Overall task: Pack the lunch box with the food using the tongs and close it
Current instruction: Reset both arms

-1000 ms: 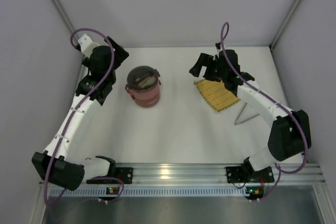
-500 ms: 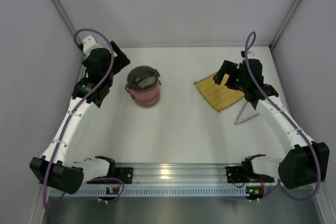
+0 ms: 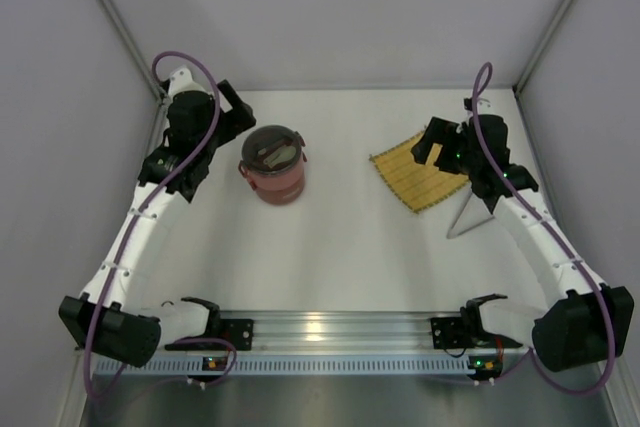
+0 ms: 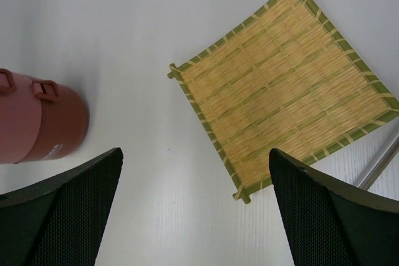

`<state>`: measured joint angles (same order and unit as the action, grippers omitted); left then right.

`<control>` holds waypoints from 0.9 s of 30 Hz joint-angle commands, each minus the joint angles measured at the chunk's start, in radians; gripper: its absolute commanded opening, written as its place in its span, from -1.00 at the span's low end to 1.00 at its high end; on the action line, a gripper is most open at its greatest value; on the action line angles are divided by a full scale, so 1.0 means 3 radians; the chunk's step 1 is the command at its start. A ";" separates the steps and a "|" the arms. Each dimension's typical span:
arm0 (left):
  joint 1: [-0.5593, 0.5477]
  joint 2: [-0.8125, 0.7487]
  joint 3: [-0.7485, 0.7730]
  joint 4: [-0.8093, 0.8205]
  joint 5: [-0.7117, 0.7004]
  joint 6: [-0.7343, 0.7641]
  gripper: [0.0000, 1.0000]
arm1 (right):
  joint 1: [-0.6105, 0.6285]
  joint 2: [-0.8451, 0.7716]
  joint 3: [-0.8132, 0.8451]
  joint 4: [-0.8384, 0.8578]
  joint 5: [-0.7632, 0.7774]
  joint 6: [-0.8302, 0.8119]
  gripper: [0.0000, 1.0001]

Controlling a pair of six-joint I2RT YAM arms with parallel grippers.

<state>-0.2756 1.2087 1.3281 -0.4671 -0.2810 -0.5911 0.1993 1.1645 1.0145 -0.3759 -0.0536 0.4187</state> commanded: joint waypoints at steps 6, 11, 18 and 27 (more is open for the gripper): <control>0.0019 0.0097 0.0027 0.0115 0.0353 0.0165 0.97 | -0.0092 -0.0185 0.0274 -0.0081 -0.0077 -0.0117 0.99; 0.0014 0.0133 0.0042 0.0141 0.0476 0.0170 0.97 | -0.0092 -0.0180 0.0443 -0.0086 -0.0113 -0.0107 0.99; 0.0014 0.0174 0.0073 0.0146 0.0563 0.0196 0.97 | -0.0092 -0.0123 0.0693 -0.0143 -0.0108 -0.0122 0.99; 0.0014 0.0195 0.0052 0.0151 0.0599 0.0206 0.97 | -0.0092 -0.0118 0.0709 -0.0122 -0.0123 -0.0127 0.99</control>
<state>-0.2752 1.2659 1.3277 -0.4641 -0.1154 -0.5468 0.1867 1.1435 1.1950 -0.4030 -0.0814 0.3931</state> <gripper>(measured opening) 0.987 0.993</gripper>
